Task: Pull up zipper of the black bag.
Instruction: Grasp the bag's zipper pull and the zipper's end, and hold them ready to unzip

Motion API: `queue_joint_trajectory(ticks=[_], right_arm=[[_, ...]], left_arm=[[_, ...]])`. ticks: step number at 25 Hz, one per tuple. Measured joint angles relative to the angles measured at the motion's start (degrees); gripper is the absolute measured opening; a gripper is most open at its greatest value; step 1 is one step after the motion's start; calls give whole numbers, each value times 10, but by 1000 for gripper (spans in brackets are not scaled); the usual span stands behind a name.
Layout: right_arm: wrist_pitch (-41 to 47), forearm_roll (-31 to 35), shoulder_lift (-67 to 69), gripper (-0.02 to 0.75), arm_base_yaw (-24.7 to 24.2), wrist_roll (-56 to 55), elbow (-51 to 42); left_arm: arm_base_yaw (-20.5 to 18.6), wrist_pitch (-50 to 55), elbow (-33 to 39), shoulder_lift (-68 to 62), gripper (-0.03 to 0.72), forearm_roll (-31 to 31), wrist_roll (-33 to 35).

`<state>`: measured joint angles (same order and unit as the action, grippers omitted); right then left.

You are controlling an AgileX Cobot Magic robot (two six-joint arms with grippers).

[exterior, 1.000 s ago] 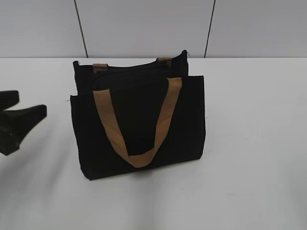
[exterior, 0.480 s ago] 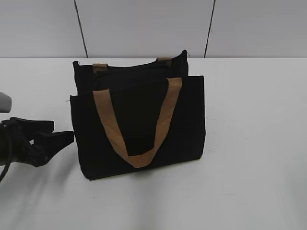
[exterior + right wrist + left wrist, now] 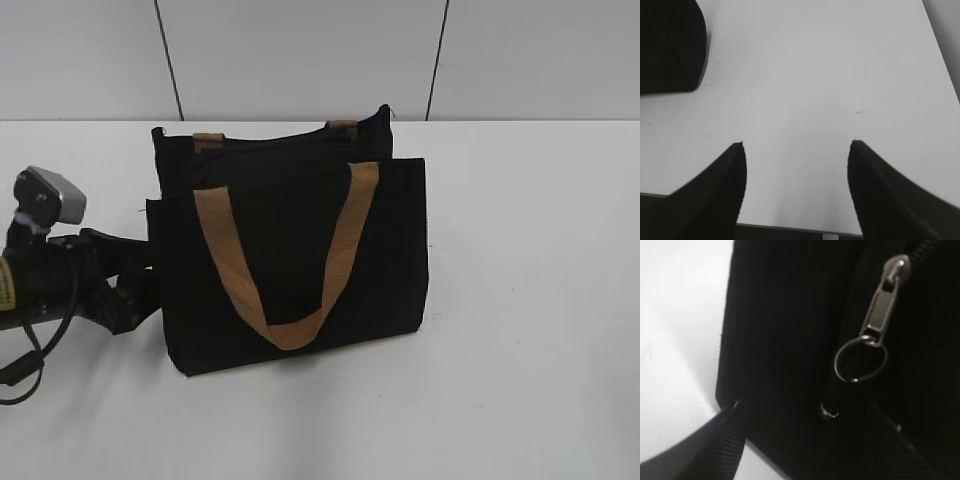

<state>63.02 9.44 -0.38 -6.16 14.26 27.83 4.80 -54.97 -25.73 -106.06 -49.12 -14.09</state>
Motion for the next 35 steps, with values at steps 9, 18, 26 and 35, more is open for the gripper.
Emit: queue_joint_trajectory(ticks=[9, 18, 26, 35], right_arm=[[0, 0, 0, 494, 0, 0, 0], [0, 0, 0, 494, 0, 0, 0], [0, 0, 0, 494, 0, 0, 0], [0, 0, 0, 494, 0, 0, 0]], left_arm=[[16, -1, -51, -49, 486, -25, 0], [19, -7, -59, -54, 55, -29, 0], [19, 29, -59, -24, 24, -32, -109], [19, 138, -56, 165, 23, -99, -229]])
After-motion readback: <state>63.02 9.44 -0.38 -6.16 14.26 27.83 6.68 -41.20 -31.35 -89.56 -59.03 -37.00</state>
